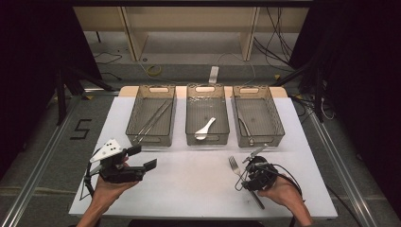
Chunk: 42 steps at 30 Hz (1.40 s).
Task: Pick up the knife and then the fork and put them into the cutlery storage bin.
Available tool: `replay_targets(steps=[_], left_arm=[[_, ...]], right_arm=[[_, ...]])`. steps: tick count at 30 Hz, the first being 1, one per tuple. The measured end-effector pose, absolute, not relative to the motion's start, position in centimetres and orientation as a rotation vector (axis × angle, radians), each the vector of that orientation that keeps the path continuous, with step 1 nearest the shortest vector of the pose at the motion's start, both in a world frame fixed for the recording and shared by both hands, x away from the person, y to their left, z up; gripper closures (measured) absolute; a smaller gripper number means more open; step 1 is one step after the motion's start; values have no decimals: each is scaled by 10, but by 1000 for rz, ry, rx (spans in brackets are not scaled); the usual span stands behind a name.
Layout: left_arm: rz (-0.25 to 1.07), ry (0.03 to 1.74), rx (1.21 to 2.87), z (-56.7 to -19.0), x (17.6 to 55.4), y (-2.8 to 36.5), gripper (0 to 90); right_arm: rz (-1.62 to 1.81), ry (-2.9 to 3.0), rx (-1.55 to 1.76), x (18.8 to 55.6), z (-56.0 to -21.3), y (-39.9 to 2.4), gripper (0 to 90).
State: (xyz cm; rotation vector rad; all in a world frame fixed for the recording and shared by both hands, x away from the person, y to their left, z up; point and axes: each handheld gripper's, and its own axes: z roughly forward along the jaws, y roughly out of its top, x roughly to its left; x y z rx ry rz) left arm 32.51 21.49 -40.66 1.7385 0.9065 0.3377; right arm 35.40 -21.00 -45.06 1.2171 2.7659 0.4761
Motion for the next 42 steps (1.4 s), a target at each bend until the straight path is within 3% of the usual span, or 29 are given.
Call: replay_targets(steps=[18,42], left_arm=[[338,910,1739,-407,326,215,156],[336,906,1743,-407,326,214,157]], right_arm=[[378,2795,1175,357,-456,-204,706],[321,2836,1132,363,-457,-200,795]])
